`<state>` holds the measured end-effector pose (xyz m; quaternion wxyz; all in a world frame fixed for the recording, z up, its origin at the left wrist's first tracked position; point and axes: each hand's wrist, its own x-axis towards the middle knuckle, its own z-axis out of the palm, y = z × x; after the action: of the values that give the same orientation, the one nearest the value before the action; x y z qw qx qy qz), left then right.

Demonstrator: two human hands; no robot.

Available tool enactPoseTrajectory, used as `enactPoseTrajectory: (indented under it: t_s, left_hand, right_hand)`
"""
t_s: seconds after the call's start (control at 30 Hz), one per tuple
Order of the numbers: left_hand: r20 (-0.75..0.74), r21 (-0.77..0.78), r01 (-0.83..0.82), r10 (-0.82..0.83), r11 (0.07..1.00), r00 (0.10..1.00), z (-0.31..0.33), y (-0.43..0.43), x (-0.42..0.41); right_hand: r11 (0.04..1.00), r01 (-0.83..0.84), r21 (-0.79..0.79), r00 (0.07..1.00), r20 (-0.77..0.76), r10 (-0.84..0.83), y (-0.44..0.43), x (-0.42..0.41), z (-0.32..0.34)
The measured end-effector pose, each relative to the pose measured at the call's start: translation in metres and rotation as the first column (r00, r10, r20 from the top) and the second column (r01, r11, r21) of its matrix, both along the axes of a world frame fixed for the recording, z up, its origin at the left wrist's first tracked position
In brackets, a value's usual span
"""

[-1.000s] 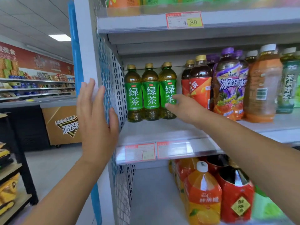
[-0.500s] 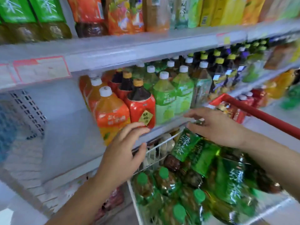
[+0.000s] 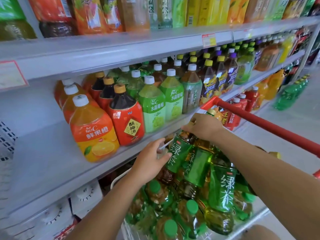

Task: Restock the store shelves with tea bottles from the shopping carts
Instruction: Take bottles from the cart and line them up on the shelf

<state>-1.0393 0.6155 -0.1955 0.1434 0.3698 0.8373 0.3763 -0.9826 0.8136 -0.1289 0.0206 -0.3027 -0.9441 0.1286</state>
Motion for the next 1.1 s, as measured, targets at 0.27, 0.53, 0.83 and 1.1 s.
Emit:
enactPoseTrajectory:
  t_s: [0.27,0.53,0.83,1.1]
  left_hand:
    - [0.281,0.094,0.066,-0.09,0.993,0.956,0.003,0.002,-0.004]
    - [0.204,0.338,-0.035,-0.037,0.94,0.978,0.02,0.001,0.004]
    - [0.374,0.441,0.047,-0.231,0.896,0.898,0.036,0.019,0.014]
    - [0.49,0.381,0.086,-0.28,0.921,0.825,0.014,0.002,0.021]
  right_hand:
    - [0.793,-0.396,-0.462,0.832,-0.545,0.098,-0.019,0.025,0.021]
    - [0.942,-0.237,-0.238,0.923,-0.357,0.142,0.001,0.08,0.058]
    - [0.965,-0.064,0.256,0.971,0.239,0.0,-0.011,0.123,-0.002]
    - [0.876,-0.118,-0.468,0.952,-0.306,-0.035,-0.032,0.136,-0.043]
